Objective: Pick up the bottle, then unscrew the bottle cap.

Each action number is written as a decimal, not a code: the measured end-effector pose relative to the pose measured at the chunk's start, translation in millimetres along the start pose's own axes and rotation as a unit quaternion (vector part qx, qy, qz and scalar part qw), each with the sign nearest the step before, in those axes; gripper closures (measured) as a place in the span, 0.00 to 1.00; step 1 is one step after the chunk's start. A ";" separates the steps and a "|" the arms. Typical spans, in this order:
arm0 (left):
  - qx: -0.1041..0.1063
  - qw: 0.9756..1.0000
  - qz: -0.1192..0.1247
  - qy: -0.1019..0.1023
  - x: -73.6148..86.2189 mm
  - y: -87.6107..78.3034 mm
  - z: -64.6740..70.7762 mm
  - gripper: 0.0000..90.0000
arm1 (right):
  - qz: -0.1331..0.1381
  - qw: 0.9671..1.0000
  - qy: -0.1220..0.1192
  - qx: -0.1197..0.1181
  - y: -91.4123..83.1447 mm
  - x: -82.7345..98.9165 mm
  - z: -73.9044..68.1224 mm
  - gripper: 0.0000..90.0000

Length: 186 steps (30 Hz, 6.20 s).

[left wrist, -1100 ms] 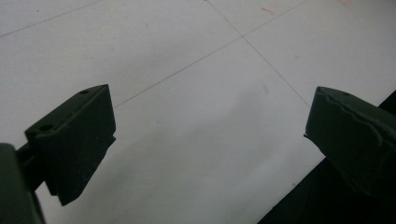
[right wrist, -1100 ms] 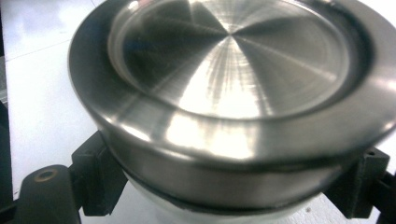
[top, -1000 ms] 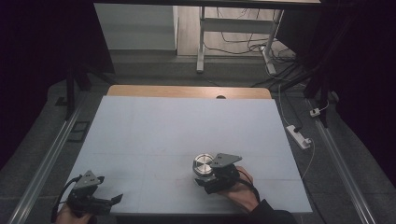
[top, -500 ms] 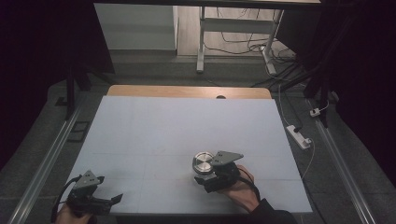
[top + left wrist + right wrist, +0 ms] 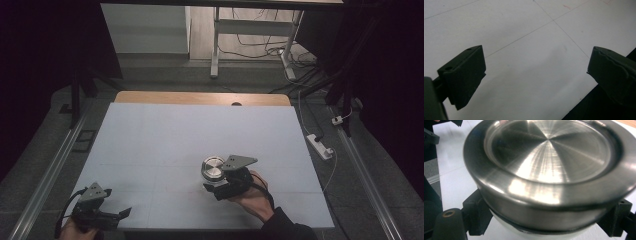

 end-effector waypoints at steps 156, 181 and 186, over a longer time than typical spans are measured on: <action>0.233 0.914 0.182 0.278 -194.6 27.0 125.0 0.21 | -0.034 0.991 -0.090 -0.098 24.4 -37.1 -22.8 0.17; 0.261 0.891 0.186 0.322 -192.5 15.3 119.4 0.21 | -0.033 0.988 -0.092 -0.119 24.8 -37.1 -27.7 0.17; 0.228 0.913 0.190 0.281 -197.6 19.6 123.4 0.23 | -0.031 0.991 -0.086 -0.099 23.4 -37.9 -22.2 0.17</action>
Point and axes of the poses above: each handheld gripper's, and its own axes: y roughly forward along the jaws, x roughly out of its underside, z roughly to its right, the point moved 6 cm from there along y, roughly forward along the jaws, and after that the axes turned 15 degrees about -x, right-handed, at the moved point
